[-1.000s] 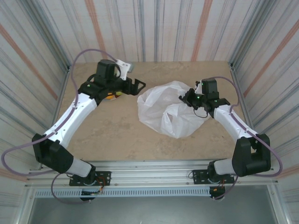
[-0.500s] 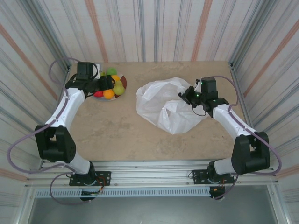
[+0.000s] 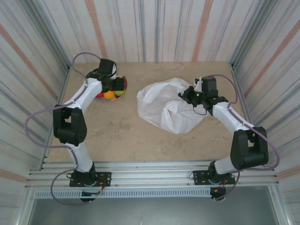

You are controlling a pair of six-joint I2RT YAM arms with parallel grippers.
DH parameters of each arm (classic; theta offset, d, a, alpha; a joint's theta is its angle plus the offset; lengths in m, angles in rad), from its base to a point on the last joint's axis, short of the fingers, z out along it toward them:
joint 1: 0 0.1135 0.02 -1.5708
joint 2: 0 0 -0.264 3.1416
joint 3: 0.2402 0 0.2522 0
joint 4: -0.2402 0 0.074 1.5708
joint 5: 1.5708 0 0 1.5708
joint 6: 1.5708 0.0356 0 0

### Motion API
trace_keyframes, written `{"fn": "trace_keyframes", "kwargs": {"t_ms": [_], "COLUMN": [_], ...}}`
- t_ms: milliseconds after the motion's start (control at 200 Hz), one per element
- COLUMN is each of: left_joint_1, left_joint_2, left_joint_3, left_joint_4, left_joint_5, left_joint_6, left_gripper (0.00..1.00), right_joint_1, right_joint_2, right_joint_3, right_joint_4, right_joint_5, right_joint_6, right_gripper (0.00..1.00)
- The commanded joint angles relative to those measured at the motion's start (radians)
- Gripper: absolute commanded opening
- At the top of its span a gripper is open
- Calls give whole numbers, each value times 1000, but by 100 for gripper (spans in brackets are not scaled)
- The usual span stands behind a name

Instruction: Place the fruits into the plastic bag

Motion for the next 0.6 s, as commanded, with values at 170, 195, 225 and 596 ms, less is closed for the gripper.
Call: {"fn": "trace_keyframes", "kwargs": {"t_ms": [170,195,225,596], "left_joint_1": [-24,-27,-29,-44], "left_joint_2": [139,149,160,298], "left_joint_3": [143,150,161,266], "left_joint_4": [-56,-56,-56,-78], "left_joint_5": [-146,-148,-150,-197], "left_joint_6": [94,99,106,145], "left_gripper": [82,82,82,83], "right_joint_1": [-2,-3,-2,1], "right_joint_2": [20,20,20,39], "right_joint_3": [31,31,29,30], "right_joint_4": [11,10,9,21], "right_joint_5": [-27,-26,-25,-29], "right_joint_6": [-19,-19,-19,-7], "right_gripper": [0,0,0,0]}}
